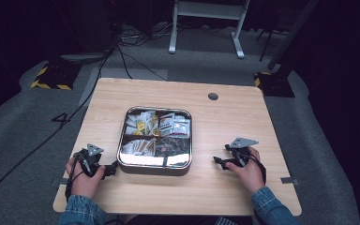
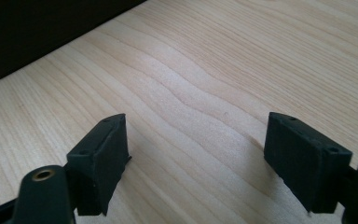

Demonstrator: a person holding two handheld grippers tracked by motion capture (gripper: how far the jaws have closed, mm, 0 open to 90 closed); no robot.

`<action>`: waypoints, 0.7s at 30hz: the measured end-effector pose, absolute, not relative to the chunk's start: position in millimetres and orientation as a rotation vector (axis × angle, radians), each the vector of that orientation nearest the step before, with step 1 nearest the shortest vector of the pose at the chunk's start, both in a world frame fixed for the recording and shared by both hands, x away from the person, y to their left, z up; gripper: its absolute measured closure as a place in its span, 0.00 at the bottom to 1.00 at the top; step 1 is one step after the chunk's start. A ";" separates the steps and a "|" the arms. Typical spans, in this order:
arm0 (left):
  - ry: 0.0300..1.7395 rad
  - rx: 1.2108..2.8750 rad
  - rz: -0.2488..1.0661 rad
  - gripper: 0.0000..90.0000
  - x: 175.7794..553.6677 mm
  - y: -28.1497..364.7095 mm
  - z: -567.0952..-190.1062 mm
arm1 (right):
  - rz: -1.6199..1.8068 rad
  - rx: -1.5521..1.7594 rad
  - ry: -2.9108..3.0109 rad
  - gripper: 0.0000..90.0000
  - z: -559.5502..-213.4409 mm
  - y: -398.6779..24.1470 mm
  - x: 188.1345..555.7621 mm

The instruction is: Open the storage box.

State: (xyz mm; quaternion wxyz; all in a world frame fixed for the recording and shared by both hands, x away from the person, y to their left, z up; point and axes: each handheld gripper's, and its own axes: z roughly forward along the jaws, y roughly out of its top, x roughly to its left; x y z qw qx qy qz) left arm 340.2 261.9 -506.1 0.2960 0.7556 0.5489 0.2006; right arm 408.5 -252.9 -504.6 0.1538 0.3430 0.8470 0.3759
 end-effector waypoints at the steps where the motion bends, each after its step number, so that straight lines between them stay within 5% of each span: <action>1: 1.458 2.010 0.531 0.03 339.4 261.9 -506.1 | 1.078 0.983 2.428 0.25 -504.7 -253.0 408.5; 21: 1.439 2.016 0.519 0.03 337.9 262.5 -506.4 | 1.078 0.993 2.416 0.28 -504.5 -253.2 408.3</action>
